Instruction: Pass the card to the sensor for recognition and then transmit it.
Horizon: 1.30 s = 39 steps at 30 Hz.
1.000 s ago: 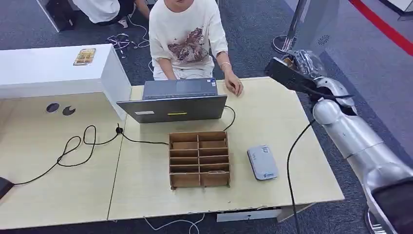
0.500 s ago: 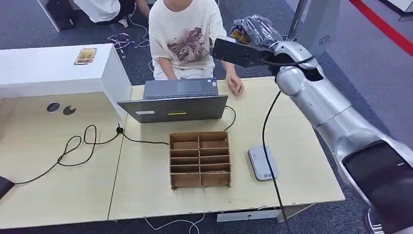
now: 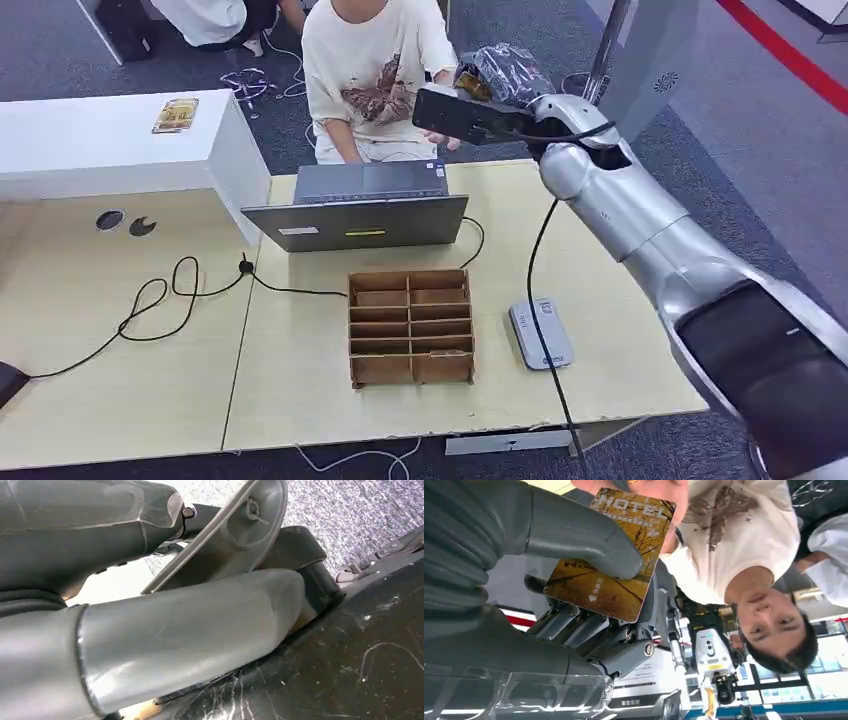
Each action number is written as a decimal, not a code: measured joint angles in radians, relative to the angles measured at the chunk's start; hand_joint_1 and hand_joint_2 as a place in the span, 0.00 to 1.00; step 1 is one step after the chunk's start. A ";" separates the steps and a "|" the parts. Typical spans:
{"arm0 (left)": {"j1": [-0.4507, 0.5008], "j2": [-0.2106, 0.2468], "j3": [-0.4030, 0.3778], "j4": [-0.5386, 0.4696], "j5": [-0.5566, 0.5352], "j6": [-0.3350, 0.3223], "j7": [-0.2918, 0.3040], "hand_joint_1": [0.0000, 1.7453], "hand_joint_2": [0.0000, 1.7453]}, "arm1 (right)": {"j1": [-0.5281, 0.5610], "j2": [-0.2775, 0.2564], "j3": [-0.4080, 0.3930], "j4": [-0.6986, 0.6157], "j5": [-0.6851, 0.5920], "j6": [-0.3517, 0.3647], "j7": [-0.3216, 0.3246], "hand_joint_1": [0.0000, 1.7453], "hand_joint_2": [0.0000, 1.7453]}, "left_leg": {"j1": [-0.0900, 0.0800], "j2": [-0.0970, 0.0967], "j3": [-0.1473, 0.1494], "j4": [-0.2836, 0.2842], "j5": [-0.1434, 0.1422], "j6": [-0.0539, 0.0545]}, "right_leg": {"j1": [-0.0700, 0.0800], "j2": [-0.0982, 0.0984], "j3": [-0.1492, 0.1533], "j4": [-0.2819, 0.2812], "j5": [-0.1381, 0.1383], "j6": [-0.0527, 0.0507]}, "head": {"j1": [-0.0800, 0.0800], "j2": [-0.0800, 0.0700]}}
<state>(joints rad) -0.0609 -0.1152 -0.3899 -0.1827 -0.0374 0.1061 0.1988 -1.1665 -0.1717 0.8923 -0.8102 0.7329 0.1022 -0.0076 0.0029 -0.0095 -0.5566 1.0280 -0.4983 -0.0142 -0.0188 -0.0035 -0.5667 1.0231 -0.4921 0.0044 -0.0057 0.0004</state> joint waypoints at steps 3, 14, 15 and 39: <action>0.000 0.000 0.000 0.000 -0.005 0.000 0.002 0.00 0.00 | -0.004 0.013 0.002 0.043 0.011 -0.010 0.006 1.00 1.00 | 0.000 0.000 0.000 0.000 0.000 0.000 | 0.000 0.000 0.000 0.000 0.000 0.000 | 0.000 0.000; -0.001 0.000 0.000 0.000 -0.010 0.000 0.003 0.00 0.00 | -0.017 0.045 0.002 0.159 0.020 -0.038 0.009 1.00 1.00 | 0.000 0.000 0.000 0.000 0.000 0.000 | 0.000 0.000 0.000 0.000 0.000 0.000 | 0.000 0.000; -0.001 0.000 0.000 0.000 -0.010 0.000 0.004 0.00 0.00 | -0.018 0.047 0.002 0.164 0.021 -0.041 0.008 0.93 1.00 | 0.000 0.000 0.000 0.000 0.000 0.000 | 0.000 0.000 0.000 0.000 0.000 0.000 | 0.000 0.000; -0.001 -0.002 0.000 0.000 0.001 0.011 0.015 0.00 0.00 | 0.136 0.035 -0.229 0.020 -0.044 -0.341 -0.032 0.00 1.00 | 0.000 0.000 0.000 0.000 0.000 0.000 | 0.000 0.000 -0.001 -0.001 0.000 0.000 | 0.000 0.000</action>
<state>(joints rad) -0.0622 -0.1167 -0.3903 -0.1827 -0.0363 0.1167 0.2136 -1.0304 -0.1366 0.6632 -0.7898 0.6887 -0.2391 -0.0399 0.0029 -0.0096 -0.5562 1.0282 -0.4984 -0.0142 -0.0187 -0.0036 -0.5673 1.0226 -0.4921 0.0045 -0.0057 0.0004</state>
